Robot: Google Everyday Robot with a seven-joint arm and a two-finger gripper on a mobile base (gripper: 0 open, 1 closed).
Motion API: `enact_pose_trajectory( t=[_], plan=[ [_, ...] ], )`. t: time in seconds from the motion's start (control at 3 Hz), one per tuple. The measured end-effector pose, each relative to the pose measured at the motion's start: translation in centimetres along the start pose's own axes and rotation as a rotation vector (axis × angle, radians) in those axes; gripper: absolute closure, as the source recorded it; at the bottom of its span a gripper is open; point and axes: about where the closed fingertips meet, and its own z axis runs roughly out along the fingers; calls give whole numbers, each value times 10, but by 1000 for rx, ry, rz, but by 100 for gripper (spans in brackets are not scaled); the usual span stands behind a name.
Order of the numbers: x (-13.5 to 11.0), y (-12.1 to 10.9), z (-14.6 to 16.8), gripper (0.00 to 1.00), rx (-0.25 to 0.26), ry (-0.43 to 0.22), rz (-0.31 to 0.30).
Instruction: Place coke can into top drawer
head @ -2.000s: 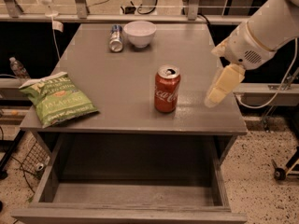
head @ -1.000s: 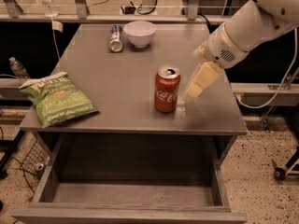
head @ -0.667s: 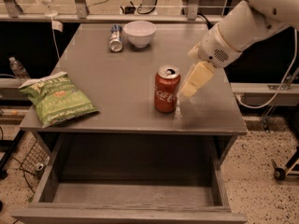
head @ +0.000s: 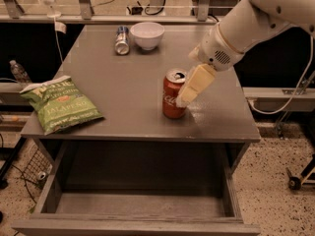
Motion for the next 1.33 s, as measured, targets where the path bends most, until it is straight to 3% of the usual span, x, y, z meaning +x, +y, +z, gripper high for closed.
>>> enact_pose_trajectory(
  t=[0.33, 0.67, 1.0, 1.33],
  plan=[
    [-6, 5, 9, 3, -16, -1, 10],
    [-6, 8, 15, 26, -26, -2, 22],
    [-4, 10, 13, 57, -12, 1, 32],
    [-3, 10, 8, 80, 4, -1, 32]
  ],
)
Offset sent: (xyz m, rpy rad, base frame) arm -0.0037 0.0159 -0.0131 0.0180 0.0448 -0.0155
